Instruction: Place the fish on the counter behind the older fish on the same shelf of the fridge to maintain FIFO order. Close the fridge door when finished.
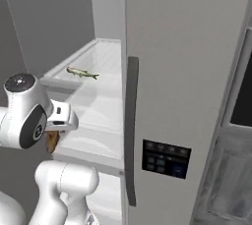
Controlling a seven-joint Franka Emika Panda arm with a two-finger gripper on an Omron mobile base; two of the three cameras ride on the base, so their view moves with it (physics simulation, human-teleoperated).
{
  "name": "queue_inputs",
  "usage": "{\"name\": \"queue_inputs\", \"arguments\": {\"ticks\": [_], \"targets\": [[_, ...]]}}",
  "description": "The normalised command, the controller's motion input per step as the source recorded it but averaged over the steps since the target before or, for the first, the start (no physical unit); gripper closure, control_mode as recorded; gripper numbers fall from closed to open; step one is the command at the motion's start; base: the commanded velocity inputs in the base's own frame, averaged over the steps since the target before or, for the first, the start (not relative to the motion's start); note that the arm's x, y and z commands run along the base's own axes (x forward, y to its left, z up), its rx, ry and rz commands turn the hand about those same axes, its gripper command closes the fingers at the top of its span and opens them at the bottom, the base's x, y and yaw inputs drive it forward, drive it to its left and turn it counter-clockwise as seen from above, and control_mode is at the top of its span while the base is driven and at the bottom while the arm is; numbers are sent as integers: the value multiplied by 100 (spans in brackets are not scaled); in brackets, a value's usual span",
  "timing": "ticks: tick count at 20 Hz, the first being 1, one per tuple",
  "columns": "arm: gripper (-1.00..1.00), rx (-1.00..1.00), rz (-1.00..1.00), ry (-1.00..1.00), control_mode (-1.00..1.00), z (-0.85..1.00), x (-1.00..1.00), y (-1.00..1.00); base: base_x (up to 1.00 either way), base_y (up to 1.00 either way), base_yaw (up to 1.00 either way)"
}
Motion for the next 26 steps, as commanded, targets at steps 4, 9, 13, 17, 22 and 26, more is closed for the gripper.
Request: {"name": "queue_inputs", "arguments": {"ticks": [4,9,13,17,22,26], "targets": [[100,0,0,0,100,0,0,0,66,3,40],[100,0,0,0,100,0,0,0,84,0,25],[100,0,0,0,100,0,0,0,100,0,19],[100,0,0,0,100,0,0,0,99,0,14],[100,-1,9,-14,-100,37,34,0,31,0,4],[100,-10,18,-33,-100,100,54,1,0,0,0]]}}
